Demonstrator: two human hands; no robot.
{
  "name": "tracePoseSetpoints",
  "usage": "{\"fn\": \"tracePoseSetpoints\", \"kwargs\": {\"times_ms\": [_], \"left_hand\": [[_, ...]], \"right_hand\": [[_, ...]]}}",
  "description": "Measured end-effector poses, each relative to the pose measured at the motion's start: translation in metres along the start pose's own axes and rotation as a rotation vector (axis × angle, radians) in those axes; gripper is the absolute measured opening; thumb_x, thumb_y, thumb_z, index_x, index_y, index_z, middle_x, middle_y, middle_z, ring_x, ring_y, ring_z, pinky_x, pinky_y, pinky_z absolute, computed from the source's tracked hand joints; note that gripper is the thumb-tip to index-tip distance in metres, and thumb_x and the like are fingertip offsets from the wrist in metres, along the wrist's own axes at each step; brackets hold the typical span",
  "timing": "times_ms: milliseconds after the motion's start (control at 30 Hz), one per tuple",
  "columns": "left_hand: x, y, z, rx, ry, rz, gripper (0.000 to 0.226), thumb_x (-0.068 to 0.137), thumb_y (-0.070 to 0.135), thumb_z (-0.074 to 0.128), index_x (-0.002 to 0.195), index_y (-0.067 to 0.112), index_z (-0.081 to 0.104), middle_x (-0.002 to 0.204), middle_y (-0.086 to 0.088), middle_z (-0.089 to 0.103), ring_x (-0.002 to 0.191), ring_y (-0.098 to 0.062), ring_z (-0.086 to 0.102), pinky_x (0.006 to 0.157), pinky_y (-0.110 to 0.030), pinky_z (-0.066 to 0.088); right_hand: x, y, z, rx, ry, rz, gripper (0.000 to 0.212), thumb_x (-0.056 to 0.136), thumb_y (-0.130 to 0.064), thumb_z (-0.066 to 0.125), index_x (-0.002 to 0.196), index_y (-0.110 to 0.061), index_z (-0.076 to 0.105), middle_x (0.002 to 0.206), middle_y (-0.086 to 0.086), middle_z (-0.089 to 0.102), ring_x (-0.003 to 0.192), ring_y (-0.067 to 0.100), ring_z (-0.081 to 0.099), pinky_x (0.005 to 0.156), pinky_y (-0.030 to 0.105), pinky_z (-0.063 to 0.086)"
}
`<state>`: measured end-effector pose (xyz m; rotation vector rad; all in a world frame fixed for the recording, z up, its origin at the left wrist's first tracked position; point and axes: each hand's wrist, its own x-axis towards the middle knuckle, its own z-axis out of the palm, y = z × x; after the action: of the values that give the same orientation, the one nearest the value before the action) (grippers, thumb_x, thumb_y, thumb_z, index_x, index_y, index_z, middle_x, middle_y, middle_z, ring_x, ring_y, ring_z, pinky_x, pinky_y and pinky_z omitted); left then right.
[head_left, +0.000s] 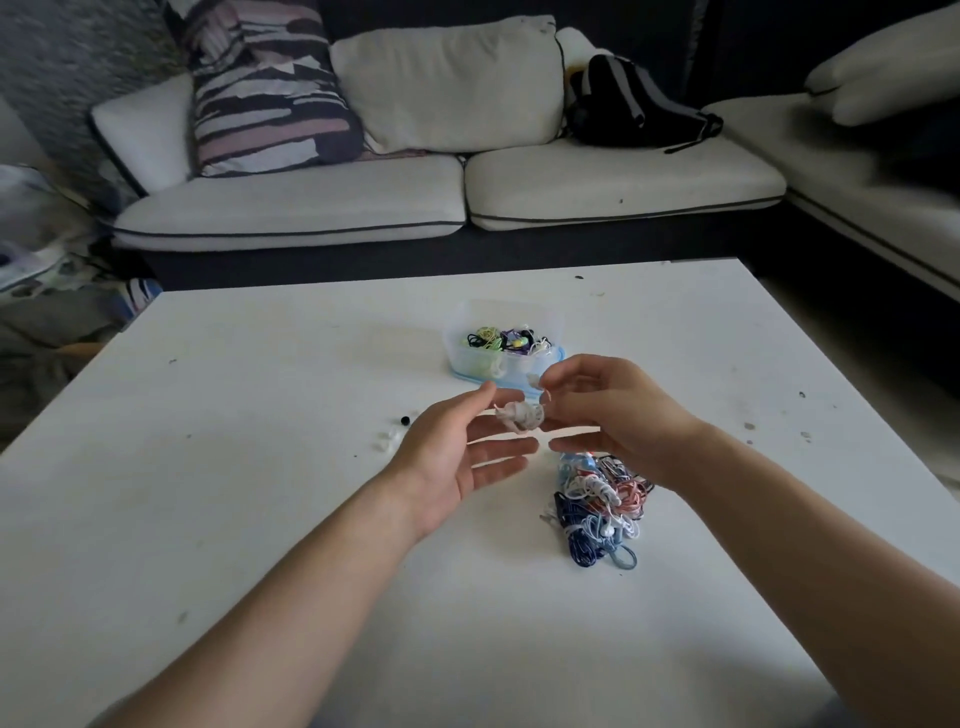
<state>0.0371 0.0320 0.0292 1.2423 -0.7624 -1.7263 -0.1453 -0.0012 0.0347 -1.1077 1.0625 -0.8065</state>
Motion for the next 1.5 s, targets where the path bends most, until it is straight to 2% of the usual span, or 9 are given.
{"fn": "tracePoseSetpoints", "kwargs": {"times_ms": [167,333,567,733,867,1033,1133,1300,1500], "left_hand": [[0.008,-0.006,-0.003,0.034,0.057,0.031,0.031,0.096,0.028,0.055,0.104,0.003,0.071,0.098,-0.016,0.074,0.088,-0.03,0.071,0.074,-0.03,0.059],[0.017,-0.016,-0.009,0.176,0.08,0.121,0.019,0.093,0.001,0.057,0.102,0.005,0.073,0.104,-0.017,0.073,0.099,-0.027,0.071,0.079,-0.027,0.059],[0.024,-0.009,-0.016,0.248,0.086,0.053,0.016,0.096,0.015,0.057,0.103,0.01,0.071,0.1,-0.006,0.076,0.089,-0.025,0.073,0.08,-0.039,0.059],[0.048,0.011,-0.069,0.449,0.391,0.159,0.015,0.094,0.014,0.057,0.093,0.014,0.072,0.096,-0.005,0.076,0.089,-0.023,0.071,0.079,-0.036,0.055],[0.067,0.001,-0.11,0.929,0.55,0.258,0.015,0.087,0.014,0.064,0.083,0.025,0.073,0.084,0.011,0.071,0.078,-0.006,0.064,0.064,-0.014,0.043],[0.075,-0.015,-0.113,1.252,0.367,0.249,0.017,0.082,0.017,0.068,0.078,0.033,0.07,0.082,0.016,0.068,0.071,-0.002,0.059,0.065,-0.02,0.046],[0.075,-0.019,-0.109,1.402,0.244,0.254,0.021,0.084,0.017,0.066,0.077,0.036,0.067,0.086,0.014,0.064,0.072,-0.005,0.056,0.068,-0.023,0.046],[0.075,-0.026,-0.105,1.498,0.211,0.257,0.018,0.084,0.015,0.062,0.09,0.028,0.072,0.089,0.013,0.061,0.082,-0.008,0.055,0.072,-0.023,0.045],[0.076,-0.033,-0.103,1.525,0.226,0.206,0.012,0.082,0.016,0.064,0.085,0.027,0.068,0.089,0.008,0.063,0.087,-0.012,0.06,0.078,-0.031,0.051]], "right_hand": [[0.002,0.01,0.013,-0.131,0.027,-0.022,0.036,0.083,0.012,0.067,0.11,-0.011,0.062,0.084,0.005,0.065,0.078,0.021,0.067,0.073,0.043,0.061],[0.01,0.015,0.013,-0.174,-0.005,-0.017,0.017,0.093,-0.007,0.064,0.108,-0.012,0.07,0.092,0.014,0.074,0.084,0.021,0.072,0.082,0.04,0.061],[0.026,0.033,0.015,-0.252,0.117,-0.139,0.007,0.089,-0.024,0.074,0.092,-0.018,0.076,0.072,0.005,0.07,0.07,0.011,0.065,0.068,0.03,0.058],[0.031,0.034,0.003,-0.129,0.148,-0.137,0.007,0.083,-0.02,0.079,0.083,-0.014,0.076,0.072,0.014,0.072,0.068,0.022,0.064,0.075,0.036,0.048],[0.033,0.032,-0.007,-0.022,0.144,-0.165,0.006,0.082,-0.007,0.076,0.086,-0.003,0.073,0.084,0.028,0.068,0.073,0.025,0.062,0.068,0.03,0.052],[0.031,0.033,-0.011,0.032,0.079,-0.158,0.016,0.07,-0.023,0.078,0.082,-0.013,0.076,0.073,0.016,0.071,0.069,0.025,0.064,0.066,0.032,0.051],[0.032,0.036,-0.012,0.016,0.092,-0.128,0.016,0.069,-0.026,0.077,0.082,-0.015,0.078,0.069,0.011,0.07,0.062,0.018,0.062,0.054,0.02,0.046],[0.03,0.037,-0.012,-0.006,0.057,-0.087,0.018,0.068,-0.022,0.078,0.084,-0.013,0.078,0.071,0.007,0.069,0.061,0.013,0.059,0.052,0.016,0.044],[0.027,0.04,-0.007,-0.043,0.021,-0.05,0.027,0.061,-0.023,0.081,0.086,-0.012,0.076,0.072,0.006,0.07,0.063,0.015,0.059,0.051,0.017,0.044]]}}
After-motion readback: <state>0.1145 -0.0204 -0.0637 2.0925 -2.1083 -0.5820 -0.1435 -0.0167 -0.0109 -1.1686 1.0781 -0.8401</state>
